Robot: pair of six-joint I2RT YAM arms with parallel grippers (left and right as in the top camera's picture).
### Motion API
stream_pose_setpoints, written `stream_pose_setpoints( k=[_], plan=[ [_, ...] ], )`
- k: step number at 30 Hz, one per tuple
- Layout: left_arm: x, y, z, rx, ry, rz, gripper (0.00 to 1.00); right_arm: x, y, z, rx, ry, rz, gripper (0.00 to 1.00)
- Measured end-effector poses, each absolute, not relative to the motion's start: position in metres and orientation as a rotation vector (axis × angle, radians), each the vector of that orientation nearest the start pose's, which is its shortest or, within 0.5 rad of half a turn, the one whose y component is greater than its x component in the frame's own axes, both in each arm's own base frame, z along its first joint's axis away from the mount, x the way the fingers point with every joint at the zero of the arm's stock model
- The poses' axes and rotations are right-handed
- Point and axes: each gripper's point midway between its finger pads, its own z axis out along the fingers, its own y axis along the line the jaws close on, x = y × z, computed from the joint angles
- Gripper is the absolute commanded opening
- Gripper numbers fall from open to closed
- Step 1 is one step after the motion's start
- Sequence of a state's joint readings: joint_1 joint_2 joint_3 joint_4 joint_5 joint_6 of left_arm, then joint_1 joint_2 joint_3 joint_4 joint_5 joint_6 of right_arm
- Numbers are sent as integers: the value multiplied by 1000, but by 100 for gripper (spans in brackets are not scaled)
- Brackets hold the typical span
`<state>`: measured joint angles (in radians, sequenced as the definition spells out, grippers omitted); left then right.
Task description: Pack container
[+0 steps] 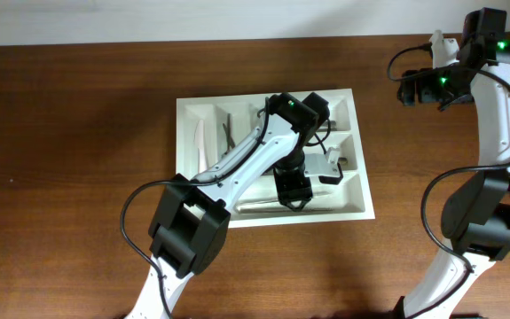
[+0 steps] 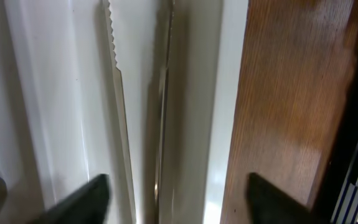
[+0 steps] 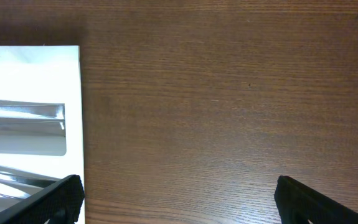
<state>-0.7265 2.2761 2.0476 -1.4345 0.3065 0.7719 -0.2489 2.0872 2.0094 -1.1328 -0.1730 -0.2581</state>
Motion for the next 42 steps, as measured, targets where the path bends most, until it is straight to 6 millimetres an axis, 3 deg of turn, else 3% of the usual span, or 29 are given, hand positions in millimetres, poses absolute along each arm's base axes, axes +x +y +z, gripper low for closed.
stream_pose_setpoints(
  k=[7,12,16,17,18,23,25,27,31,34,42],
  plan=[
    [294,-322,93,2085,2352,-482,83,477,-91,156,-56,2748,105,99],
    [354,-313,136,1741,2420,-381,83,477,-91,156,-56,2748,105,99],
    [423,-258,174,1231,2577,-208,83,477,-91,156,-56,2748,105,99],
    [438,-238,181,1098,2609,-167,84,477,-91,156,-56,2748,105,99],
    [452,-217,188,971,2634,-132,99,477,-91,156,-56,2748,105,99],
    [500,-103,208,410,2705,-15,99,477,-91,156,-56,2748,105,99],
    [507,-57,209,225,2723,18,99,477,-91,156,-56,2748,105,99],
    [509,-26,209,105,2733,36,99,477,-91,156,-57,2748,105,99],
    [507,16,208,-51,2747,56,99,477,-91,156,-55,2748,105,99],
    [502,25,206,-90,2766,62,99,477,-91,156,-55,2748,105,99],
    [502,23,206,-91,2767,59,99,477,-91,156,-57,2748,105,99]
  ],
)
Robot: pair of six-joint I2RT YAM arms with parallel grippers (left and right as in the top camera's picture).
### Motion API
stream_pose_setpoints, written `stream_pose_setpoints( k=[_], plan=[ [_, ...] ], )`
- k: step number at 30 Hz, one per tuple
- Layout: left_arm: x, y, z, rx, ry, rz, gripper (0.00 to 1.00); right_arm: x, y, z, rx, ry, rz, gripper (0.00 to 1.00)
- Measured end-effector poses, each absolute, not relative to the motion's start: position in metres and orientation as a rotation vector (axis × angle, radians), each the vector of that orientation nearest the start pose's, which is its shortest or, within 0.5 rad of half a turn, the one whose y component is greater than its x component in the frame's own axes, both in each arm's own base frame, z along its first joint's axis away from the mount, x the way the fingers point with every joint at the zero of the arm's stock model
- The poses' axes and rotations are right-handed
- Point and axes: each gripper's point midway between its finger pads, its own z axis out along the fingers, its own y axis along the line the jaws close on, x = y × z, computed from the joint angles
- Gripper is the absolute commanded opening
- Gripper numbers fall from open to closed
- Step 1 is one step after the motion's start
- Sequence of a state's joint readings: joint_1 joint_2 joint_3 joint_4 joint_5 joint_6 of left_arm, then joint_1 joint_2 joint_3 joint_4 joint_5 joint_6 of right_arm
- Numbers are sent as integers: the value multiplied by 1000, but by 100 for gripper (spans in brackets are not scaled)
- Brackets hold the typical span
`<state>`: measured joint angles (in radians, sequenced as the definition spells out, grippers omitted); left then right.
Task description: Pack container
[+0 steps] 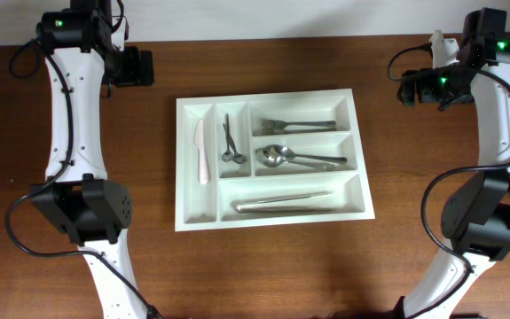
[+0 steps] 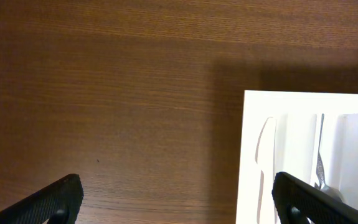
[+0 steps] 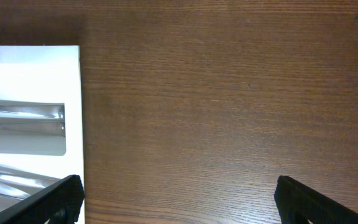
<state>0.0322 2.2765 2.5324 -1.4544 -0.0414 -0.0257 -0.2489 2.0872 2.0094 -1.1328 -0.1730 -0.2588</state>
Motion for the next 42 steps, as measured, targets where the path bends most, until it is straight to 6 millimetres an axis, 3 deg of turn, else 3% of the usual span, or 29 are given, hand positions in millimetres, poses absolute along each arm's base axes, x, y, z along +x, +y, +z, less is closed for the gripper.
stream_pose_setpoints(
  k=[13,16,19,22,25,27,29,31,34,42],
  plan=[
    [502,23,206,-94,2768,59,99,477,-91,160,-57,2740,102,99],
    [502,23,206,-94,2768,59,99,473,-87,184,-71,2694,83,99],
    [502,23,206,-94,2767,59,99,461,-76,246,-105,2563,36,99],
    [502,23,206,-94,2768,59,99,430,-52,333,-166,2360,-13,99],
    [502,23,206,-94,2768,59,99,378,-21,418,-233,2139,-44,99],
    [502,23,206,-94,2768,59,99,338,-3,464,-272,2001,-51,98],
    [502,23,206,-94,2768,59,99,301,10,495,-299,1895,-53,99],
    [502,23,206,-94,2768,59,99,264,18,519,-316,1799,-57,99],
    [502,23,206,-94,2768,59,99,230,22,534,-321,1727,-61,99],
    [502,23,206,-94,2768,59,99,154,24,539,-342,1541,-123,99]
  ],
)
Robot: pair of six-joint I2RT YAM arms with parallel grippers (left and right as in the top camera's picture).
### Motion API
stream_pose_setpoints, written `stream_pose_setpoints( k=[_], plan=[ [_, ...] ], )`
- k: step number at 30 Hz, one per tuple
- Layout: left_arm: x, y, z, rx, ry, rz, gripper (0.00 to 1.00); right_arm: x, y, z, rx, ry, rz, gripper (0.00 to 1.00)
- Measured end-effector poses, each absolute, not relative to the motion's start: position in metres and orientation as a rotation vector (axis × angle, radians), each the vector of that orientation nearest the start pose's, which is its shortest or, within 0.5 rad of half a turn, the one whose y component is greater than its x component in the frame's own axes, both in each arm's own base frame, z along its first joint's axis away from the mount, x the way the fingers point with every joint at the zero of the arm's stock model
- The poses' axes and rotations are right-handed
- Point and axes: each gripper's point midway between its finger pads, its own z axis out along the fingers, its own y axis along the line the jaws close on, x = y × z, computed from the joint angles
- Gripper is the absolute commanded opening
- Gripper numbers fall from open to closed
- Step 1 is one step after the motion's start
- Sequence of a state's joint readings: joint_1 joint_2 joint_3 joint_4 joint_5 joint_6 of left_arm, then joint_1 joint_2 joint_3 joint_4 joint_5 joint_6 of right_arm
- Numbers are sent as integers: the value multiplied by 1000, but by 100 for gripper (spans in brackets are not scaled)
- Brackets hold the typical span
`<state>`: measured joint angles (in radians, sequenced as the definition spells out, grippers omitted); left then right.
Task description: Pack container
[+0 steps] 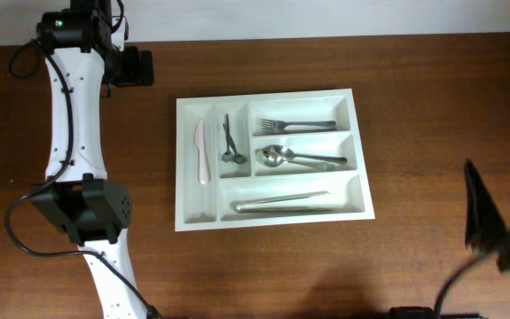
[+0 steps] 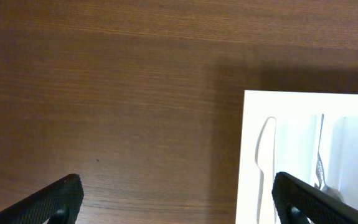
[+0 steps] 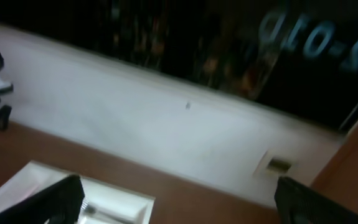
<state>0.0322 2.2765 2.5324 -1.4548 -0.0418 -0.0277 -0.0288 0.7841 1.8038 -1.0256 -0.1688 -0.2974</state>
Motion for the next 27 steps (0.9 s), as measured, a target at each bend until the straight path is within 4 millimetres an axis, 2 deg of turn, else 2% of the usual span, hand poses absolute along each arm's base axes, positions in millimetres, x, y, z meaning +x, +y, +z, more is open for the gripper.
stream_pose_setpoints(
  k=[5,8,20,24,27],
  plan=[
    [502,23,206,-94,2768,60,99,122,26,539,-337,1322,-176,99],
    [502,23,206,-94,2768,59,99,119,28,527,-339,1237,-183,99],
    [502,23,206,-94,2768,59,99,165,53,420,-463,1038,-123,98],
    [502,23,206,-94,2768,59,99,176,56,387,-478,1032,-114,99],
    [502,23,206,-94,2768,59,99,190,55,355,-479,1079,-104,99]
  ],
)
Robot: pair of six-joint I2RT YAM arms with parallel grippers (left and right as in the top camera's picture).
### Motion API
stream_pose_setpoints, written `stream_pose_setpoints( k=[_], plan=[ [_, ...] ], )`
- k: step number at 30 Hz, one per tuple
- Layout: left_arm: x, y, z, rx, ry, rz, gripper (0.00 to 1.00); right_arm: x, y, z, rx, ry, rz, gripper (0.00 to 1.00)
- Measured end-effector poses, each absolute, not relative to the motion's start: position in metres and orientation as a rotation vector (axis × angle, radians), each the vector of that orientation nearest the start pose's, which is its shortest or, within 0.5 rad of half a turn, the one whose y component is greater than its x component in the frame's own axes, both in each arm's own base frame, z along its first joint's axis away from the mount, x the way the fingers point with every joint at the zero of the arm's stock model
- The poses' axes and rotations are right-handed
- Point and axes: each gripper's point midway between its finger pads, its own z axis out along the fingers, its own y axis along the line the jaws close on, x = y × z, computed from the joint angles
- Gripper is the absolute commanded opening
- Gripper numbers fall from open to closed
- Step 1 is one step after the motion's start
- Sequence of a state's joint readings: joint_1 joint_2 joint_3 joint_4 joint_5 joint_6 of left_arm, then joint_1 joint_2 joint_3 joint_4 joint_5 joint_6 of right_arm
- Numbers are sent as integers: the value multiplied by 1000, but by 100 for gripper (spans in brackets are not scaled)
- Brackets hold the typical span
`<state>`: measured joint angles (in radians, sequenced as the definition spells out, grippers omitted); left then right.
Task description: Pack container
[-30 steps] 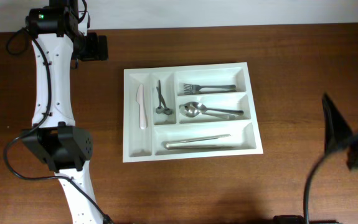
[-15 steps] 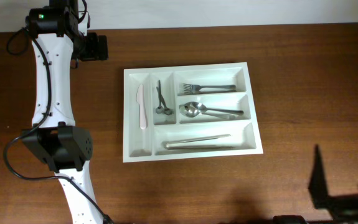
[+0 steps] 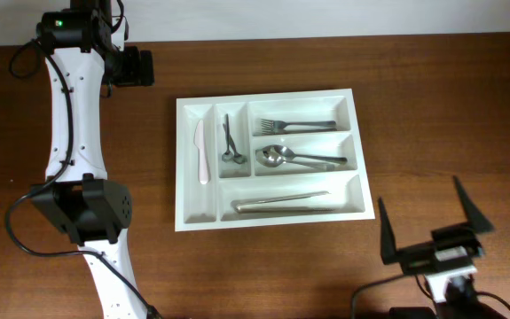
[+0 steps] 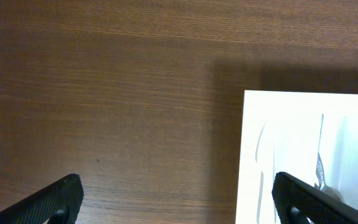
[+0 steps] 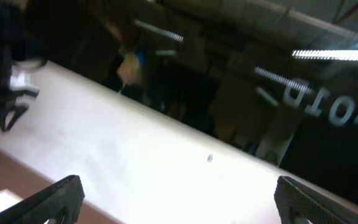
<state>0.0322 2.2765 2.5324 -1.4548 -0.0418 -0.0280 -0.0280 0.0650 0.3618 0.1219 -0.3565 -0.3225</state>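
The white cutlery tray (image 3: 198, 206) lies mid-table. It holds a white knife (image 3: 200, 151), small spoons (image 3: 228, 142), forks (image 3: 297, 125), larger spoons (image 3: 294, 159) and long silver pieces (image 3: 281, 203). My left gripper (image 3: 139, 68) hangs open at the far left, over bare wood beside the tray's corner (image 4: 253, 155); nothing is between its fingers (image 4: 179, 200). My right gripper (image 3: 426, 223) is low at the front right, open and empty. Its wrist view shows its open jaws (image 5: 179, 199) against a wall and a dark room.
The brown wooden table (image 3: 77, 230) runs around the tray on all sides. A white wall (image 3: 263, 18) borders the far edge. The left arm's column (image 3: 68, 133) stands along the left side, and the right arm's base (image 3: 450, 266) sits at the front edge.
The right arm was a blur at the table's right edge; now it is folded low at the front right, jaws open, its camera facing the wall. Left arm and cutlery are unchanged.
First my left gripper was open inside the tray over the long front compartment, with the right gripper at the far right corner. Then the left gripper was at the far left, empty. Later the right arm had left its corner, and now it sits at the front.
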Motion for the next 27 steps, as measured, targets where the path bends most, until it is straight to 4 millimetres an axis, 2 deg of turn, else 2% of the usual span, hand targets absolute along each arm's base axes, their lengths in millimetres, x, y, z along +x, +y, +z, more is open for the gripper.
stream_pose_setpoints(
  k=[3,7,13,21,27],
  plan=[
    [502,23,206,-94,2768,58,99,204,51,321,-465,1148,-93,98],
    [502,23,206,-94,2768,59,99,218,44,285,-415,1217,-85,99],
    [502,23,206,-94,2768,59,99,234,33,243,-349,1315,-86,98],
    [502,23,206,-94,2768,59,99,244,13,212,-211,1412,-97,99],
    [502,23,206,-94,2768,59,99,245,-7,210,-65,1433,-124,99]
  ],
)
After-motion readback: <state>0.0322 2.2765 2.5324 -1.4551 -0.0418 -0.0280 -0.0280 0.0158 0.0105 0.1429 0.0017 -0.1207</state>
